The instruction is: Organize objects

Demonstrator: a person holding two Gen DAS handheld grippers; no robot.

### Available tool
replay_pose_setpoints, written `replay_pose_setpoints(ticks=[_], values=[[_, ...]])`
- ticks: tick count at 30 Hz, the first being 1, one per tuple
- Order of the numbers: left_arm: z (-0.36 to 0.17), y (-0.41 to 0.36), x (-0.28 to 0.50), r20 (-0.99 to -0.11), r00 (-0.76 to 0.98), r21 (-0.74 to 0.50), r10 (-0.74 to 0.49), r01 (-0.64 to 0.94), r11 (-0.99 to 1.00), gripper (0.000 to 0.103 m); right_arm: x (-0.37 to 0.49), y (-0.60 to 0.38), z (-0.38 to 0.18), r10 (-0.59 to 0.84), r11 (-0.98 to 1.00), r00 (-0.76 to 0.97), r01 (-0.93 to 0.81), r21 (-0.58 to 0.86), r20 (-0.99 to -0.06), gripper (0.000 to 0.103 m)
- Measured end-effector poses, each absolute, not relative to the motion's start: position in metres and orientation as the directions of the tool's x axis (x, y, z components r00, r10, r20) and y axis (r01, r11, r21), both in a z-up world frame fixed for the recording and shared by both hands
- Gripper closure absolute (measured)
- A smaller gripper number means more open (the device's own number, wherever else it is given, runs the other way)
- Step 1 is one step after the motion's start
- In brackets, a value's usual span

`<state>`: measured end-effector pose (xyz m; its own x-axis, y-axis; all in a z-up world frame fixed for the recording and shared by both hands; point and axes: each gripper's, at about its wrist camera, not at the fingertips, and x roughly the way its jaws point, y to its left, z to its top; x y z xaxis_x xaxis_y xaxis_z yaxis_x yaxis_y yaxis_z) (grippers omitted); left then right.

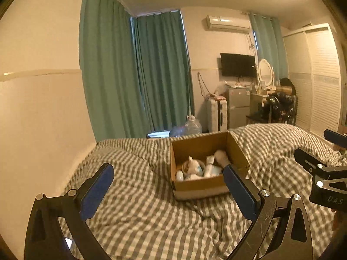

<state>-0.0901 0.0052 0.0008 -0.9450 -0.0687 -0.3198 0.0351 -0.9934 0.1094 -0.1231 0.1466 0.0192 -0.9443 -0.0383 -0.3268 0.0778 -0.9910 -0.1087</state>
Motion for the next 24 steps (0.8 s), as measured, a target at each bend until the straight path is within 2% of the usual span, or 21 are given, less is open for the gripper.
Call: replay_pose_setpoints(ticks=[5,24], values=[[-0.004,0.005,-0.094,-0.347,-0.936,0.095,-0.066,0.035,-0.995,0.0,-0.13,0.147,0.009,-0.052,-0.993,-0.929,0.086,-0.076,-0.366,0.002],[-0.01,0.007,-0.09,-0.375,-0.925,0.103,-0.058,0.021,-0.995,0.0,-0.119,0.143,0.006,-0.042,-0.991,-0.932,0.083,-0.101,-0.359,0.002]])
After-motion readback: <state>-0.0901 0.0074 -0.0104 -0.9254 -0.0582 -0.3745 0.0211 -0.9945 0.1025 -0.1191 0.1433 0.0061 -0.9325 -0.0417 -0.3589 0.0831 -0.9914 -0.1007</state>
